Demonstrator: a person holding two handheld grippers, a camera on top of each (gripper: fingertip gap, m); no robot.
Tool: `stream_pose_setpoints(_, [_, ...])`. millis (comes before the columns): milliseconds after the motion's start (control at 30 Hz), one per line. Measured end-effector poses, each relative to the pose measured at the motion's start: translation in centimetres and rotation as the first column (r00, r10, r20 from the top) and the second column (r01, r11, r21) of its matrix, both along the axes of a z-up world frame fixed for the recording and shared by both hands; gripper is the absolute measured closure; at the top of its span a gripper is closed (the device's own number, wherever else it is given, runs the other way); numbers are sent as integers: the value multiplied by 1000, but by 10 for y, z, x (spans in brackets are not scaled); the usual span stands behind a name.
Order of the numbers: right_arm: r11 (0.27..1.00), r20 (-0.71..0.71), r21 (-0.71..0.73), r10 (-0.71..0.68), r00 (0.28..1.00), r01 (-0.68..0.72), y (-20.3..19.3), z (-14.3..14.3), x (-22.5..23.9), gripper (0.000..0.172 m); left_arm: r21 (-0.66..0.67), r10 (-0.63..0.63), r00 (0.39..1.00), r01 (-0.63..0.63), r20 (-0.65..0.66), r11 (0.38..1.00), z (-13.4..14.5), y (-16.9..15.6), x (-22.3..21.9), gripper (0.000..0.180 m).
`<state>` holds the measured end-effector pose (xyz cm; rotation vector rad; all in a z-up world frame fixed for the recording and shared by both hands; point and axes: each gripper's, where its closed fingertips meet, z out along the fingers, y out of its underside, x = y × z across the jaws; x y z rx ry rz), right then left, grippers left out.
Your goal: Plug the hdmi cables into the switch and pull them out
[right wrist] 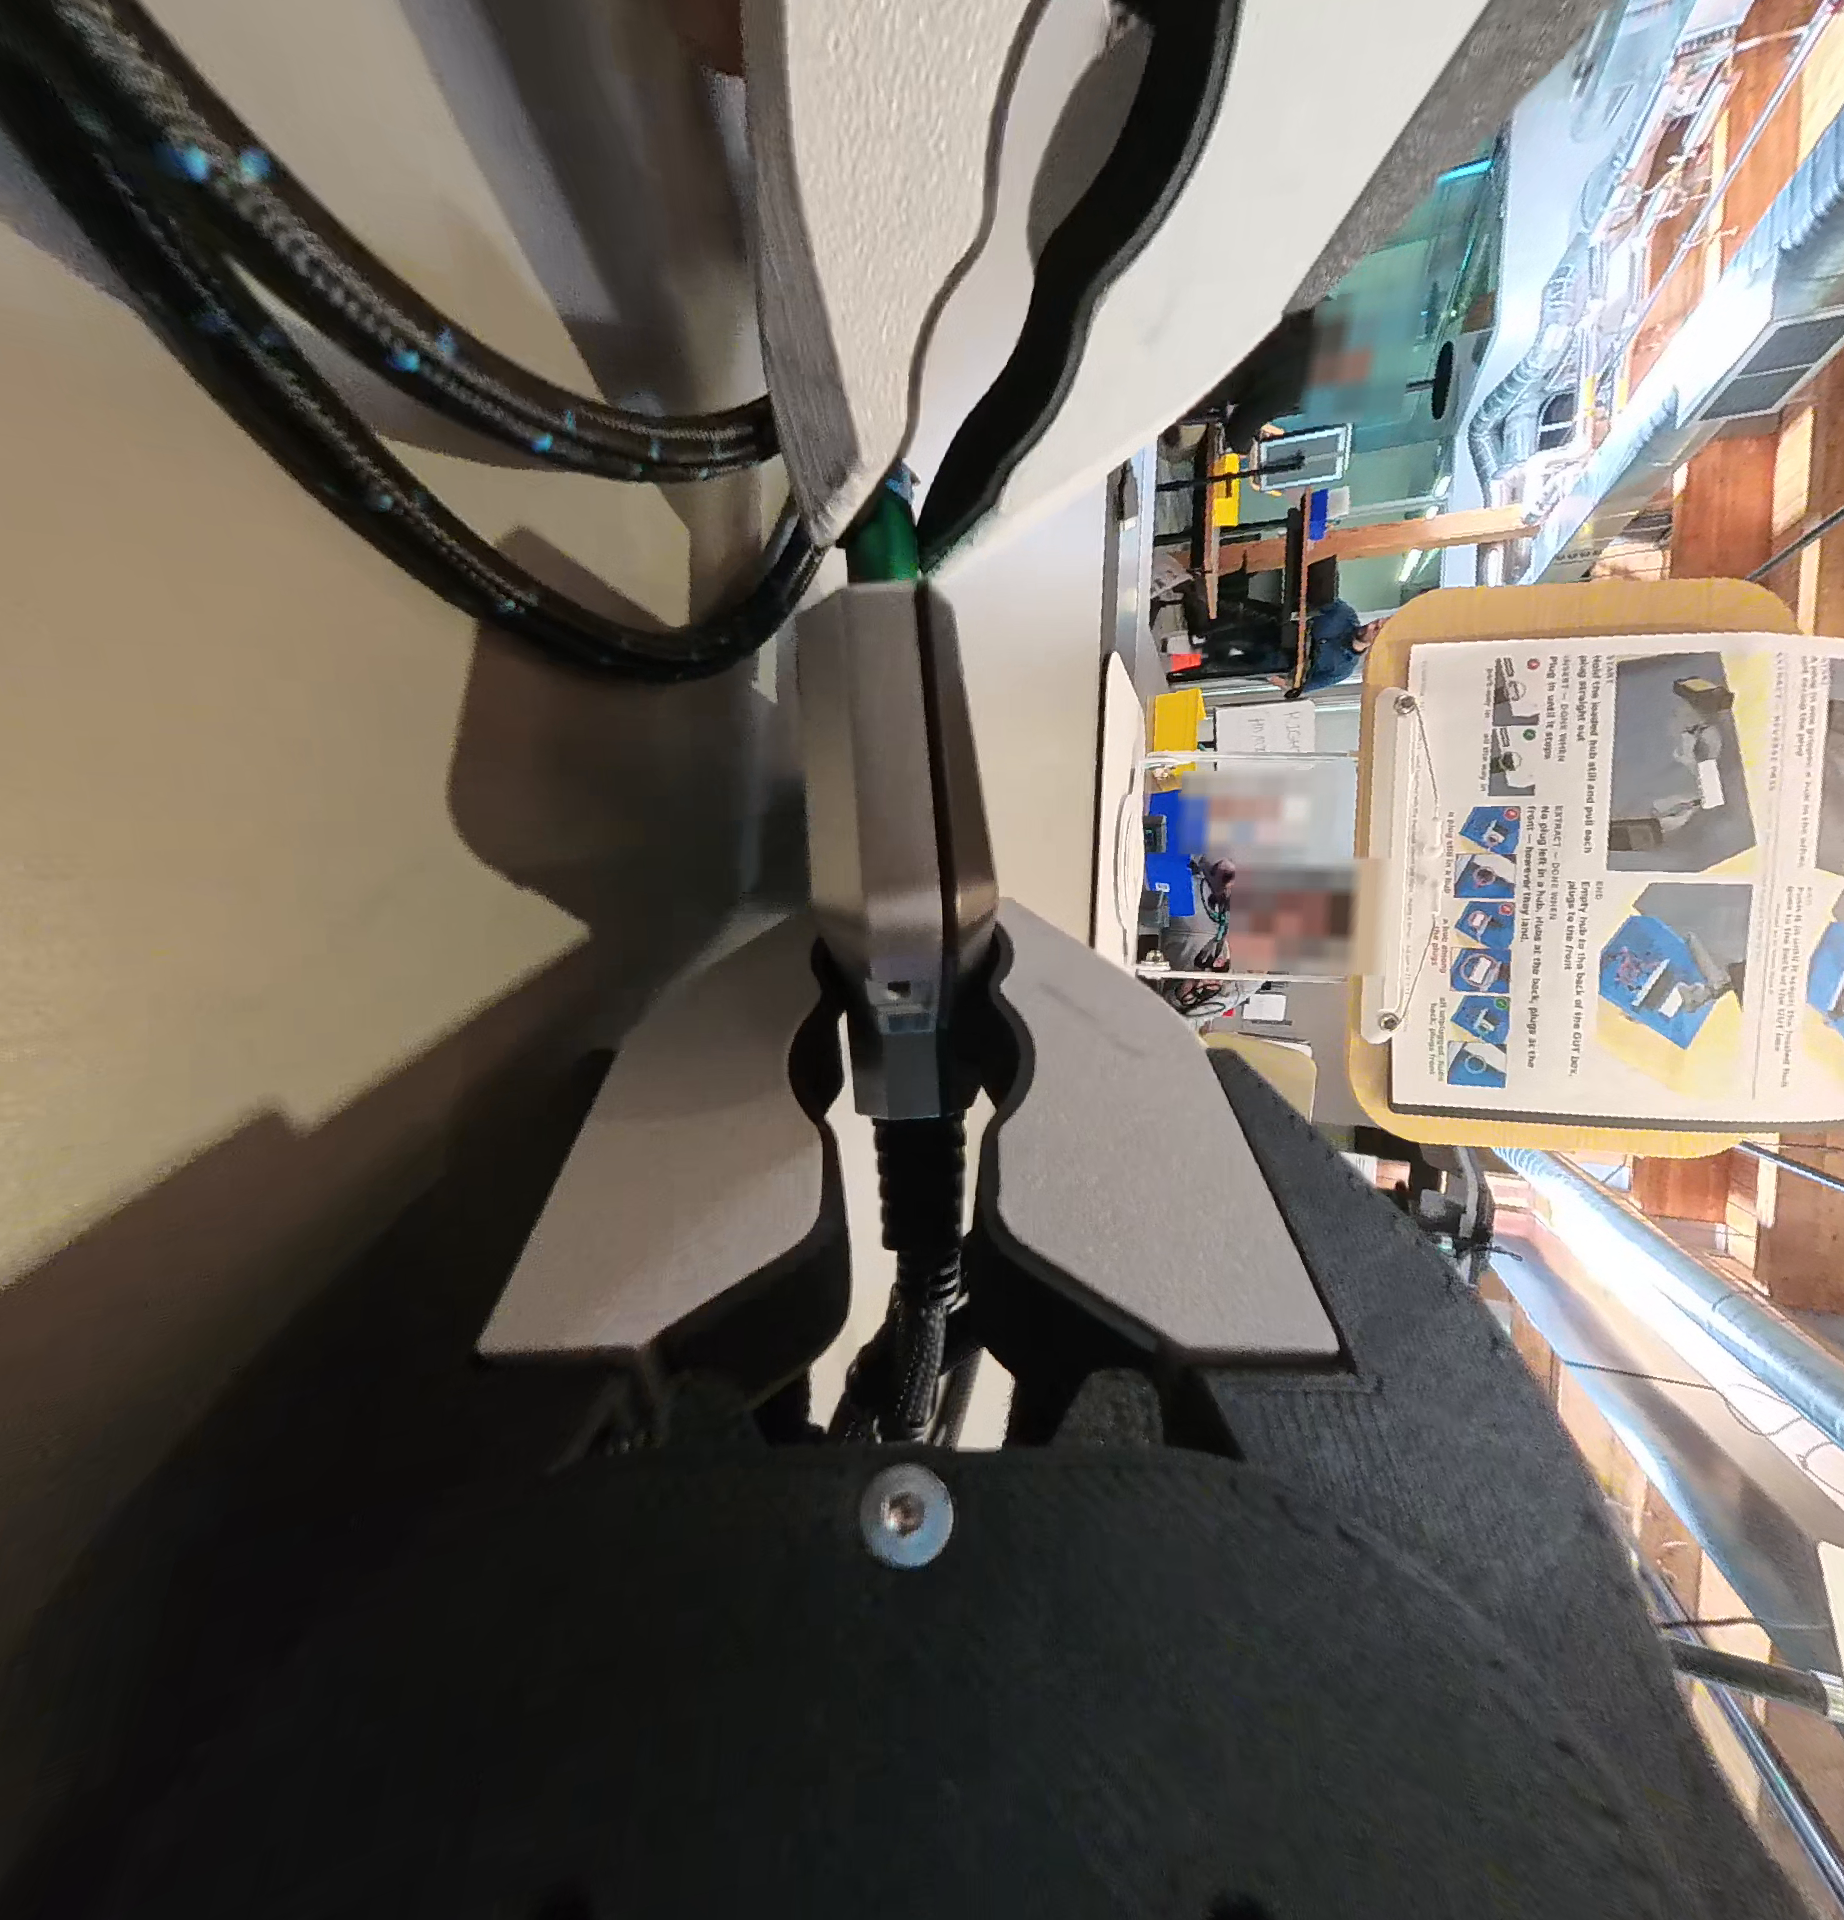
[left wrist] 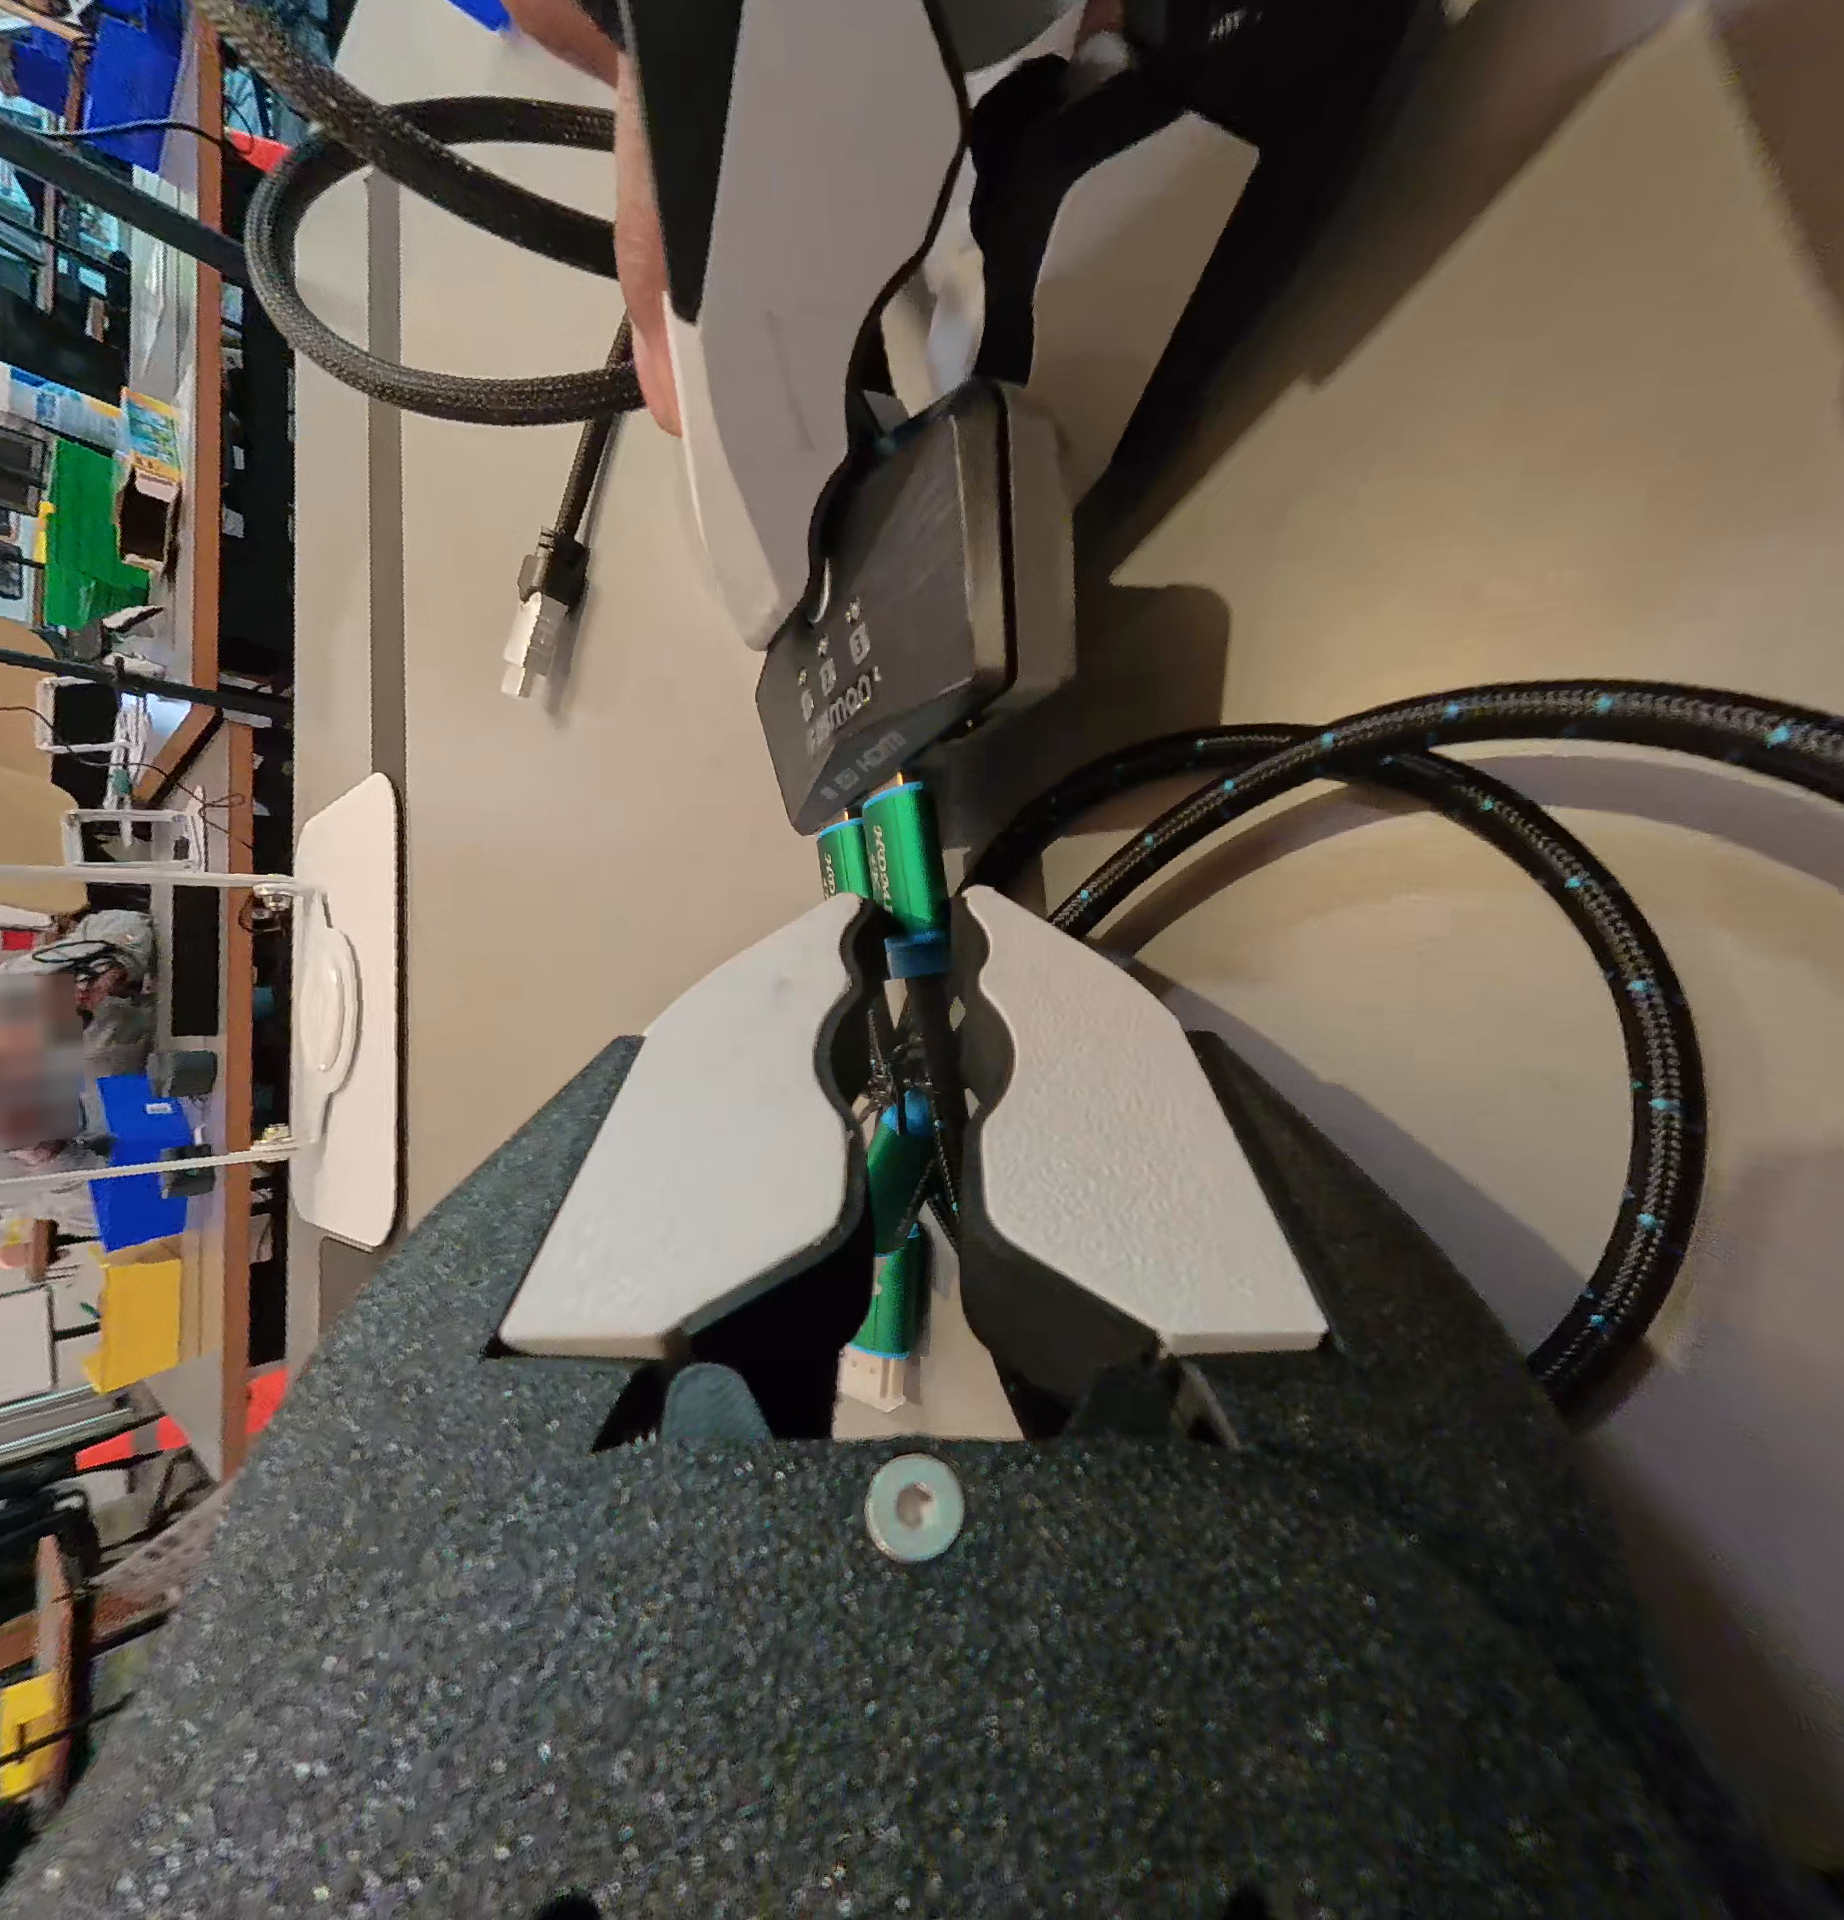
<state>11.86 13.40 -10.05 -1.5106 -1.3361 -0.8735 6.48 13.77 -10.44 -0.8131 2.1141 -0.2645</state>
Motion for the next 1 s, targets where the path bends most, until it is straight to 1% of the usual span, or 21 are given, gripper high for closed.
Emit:
stream_pose_setpoints(100, [1000,-17,-16,-10,1000,10,1,-1,4,148,-51,2,1000,0,29,999,-1,1,3,167])
stream_pose_setpoints(233, [1000,-29,-11,11,1000,-11,-2,4,10,133,-150,27,999,-19,47,989,-4,0,7,166])
stream_pose_setpoints(300, [998,-36,-38,41,999,-42,-9,4,11,128,-152,31,998,-23,53,988,-5,1,7,163])
stream_pose_setpoints(367, [995,-52,-77,63,997,-67,-19,4,14,128,-158,33,998,-24,55,987,-4,1,7,162])
stream_pose_setpoints(467, [980,-141,-174,74,987,-98,-37,5,17,127,-217,35,997,-20,64,976,1,0,6,158])
stream_pose_setpoints(533, [960,-215,-252,66,974,-120,-48,4,17,126,-268,39,996,-14,85,963,9,1,5,152])
stream_pose_setpoints(600, [944,-277,-295,64,959,-148,-55,4,15,125,-348,46,989,6,141,938,25,0,5,151])
stream_pose_setpoints(667, [937,-301,-306,75,951,-170,-58,4,12,125,-435,66,979,25,193,900,44,2,3,149])
stream_pose_setpoints(767, [920,-312,-339,85,946,-194,-63,-3,6,127,-515,129,960,18,247,857,68,15,-7,148])
stream_pose_setpoints(833, [904,-317,-374,84,945,-206,-67,-10,2,129,-539,182,951,-20,249,842,78,27,-19,147])
stream_pose_setpoints(867, [900,-323,-383,82,943,-209,-68,-12,1,134,-548,211,946,-44,245,835,81,34,-28,147])
stream_pose_setpoints(1000, [890,-360,-404,56,931,-209,-72,-12,3,135,-546,352,915,-196,197,815,85,63,-73,146])
